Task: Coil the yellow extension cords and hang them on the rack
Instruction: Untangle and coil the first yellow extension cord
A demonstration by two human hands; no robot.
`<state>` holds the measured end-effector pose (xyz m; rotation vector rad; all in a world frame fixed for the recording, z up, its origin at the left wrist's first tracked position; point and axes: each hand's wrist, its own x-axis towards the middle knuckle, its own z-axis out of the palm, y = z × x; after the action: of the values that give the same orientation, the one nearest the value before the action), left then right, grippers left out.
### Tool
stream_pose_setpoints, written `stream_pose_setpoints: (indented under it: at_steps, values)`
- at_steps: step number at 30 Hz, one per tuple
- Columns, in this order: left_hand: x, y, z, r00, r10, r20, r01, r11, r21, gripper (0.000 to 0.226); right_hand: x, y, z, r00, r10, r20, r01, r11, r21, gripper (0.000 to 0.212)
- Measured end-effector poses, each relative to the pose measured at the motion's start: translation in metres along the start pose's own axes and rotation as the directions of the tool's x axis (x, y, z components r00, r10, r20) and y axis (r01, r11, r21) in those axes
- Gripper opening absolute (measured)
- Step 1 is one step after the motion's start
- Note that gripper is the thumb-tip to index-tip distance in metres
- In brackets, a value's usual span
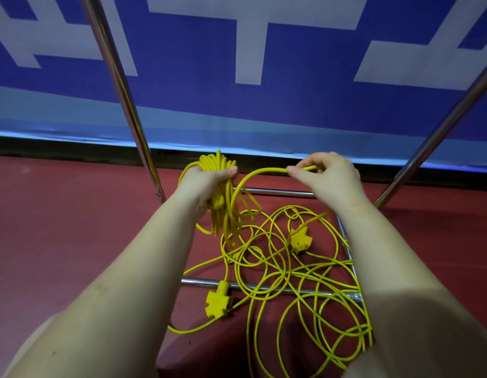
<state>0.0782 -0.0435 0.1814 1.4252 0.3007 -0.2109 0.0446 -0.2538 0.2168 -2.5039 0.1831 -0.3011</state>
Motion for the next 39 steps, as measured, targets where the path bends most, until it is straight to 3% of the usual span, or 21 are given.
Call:
stream_pose_setpoints:
  at_steps: [5,7,11,16,20,27,30,39]
  values:
    - [-0.004,0.001,0.001,0.986,0.021,0.164,-0.033,0.997,0.071,0.044,-0.004,-0.005,0.011,0.975,-0.06,0.214,0.039,0.994,0.099,0.033]
    - [-0.005,0.001,0.003,0.97,0.016,0.244,-0.036,0.997,0.075,0.053,-0.005,-0.005,0.016,0.971,-0.092,0.222,0.068,0.991,0.113,0.032]
    - [-0.01,-0.001,0.01,0.949,0.022,0.314,-0.055,0.994,0.097,0.034,-0.003,-0.001,0.015,0.968,-0.124,0.22,0.093,0.985,0.144,0.025]
    - [-0.014,-0.002,0.011,0.949,0.016,0.315,-0.065,0.987,0.146,0.067,-0.003,0.004,0.015,0.973,-0.119,0.2,0.107,0.992,0.071,0.016]
    - [-0.015,-0.002,0.01,0.94,0.016,0.34,-0.08,0.981,0.176,0.065,-0.004,0.002,0.011,0.979,-0.131,0.154,0.085,0.959,0.271,0.01]
    - [-0.013,-0.002,0.011,0.959,0.074,0.273,-0.12,0.981,0.155,0.049,-0.009,-0.008,0.007,0.949,-0.178,0.259,0.088,0.941,0.326,0.013]
    - [-0.013,-0.001,0.011,0.959,0.076,0.274,-0.124,0.979,0.164,0.045,-0.011,-0.012,0.01,0.961,-0.189,0.204,0.1,0.919,0.381,0.014]
    - [-0.019,0.001,0.014,0.921,0.038,0.387,-0.141,0.96,0.242,0.062,-0.012,-0.014,0.013,0.98,-0.168,0.107,0.101,0.882,0.461,0.031]
